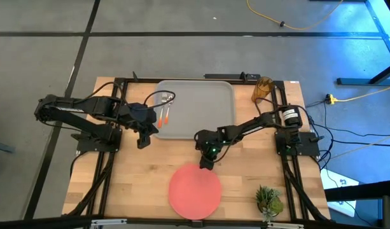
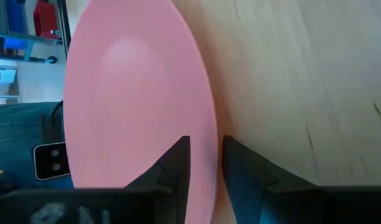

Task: Pick and place plate/cup/fork/spoon on tray
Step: Put the pink plate on the gray tray

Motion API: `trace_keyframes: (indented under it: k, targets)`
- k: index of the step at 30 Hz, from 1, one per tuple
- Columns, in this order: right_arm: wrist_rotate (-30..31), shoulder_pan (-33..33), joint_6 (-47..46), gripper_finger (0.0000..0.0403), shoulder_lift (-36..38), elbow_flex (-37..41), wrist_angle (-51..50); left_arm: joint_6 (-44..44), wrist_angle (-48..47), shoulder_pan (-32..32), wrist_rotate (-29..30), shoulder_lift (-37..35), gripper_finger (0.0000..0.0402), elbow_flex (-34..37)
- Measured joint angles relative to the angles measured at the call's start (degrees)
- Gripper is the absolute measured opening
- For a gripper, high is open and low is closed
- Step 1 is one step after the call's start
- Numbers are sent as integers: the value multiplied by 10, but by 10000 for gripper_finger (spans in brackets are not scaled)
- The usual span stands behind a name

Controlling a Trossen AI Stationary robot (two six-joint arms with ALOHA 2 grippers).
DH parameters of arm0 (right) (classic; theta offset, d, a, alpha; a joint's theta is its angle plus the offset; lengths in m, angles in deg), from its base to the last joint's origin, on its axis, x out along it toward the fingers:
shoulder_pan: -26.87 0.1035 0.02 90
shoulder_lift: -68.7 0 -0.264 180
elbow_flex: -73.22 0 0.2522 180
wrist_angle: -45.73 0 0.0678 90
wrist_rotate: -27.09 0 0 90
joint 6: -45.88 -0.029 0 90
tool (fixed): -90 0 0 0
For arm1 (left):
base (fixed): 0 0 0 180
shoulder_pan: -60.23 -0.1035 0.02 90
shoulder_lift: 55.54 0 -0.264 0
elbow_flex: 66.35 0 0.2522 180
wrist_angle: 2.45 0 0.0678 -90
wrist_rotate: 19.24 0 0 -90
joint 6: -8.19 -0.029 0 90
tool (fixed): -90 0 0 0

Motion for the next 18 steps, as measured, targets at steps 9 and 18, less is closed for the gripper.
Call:
trace_keyframes:
  k: [9, 18]
  targets:
    - [6, -2, -1, 16, 0, 0, 0, 0, 0, 0, 0, 0, 0, 0]
    - [1, -13, -30, 6, 2, -6, -7, 0, 0, 0, 0, 0, 0, 0]
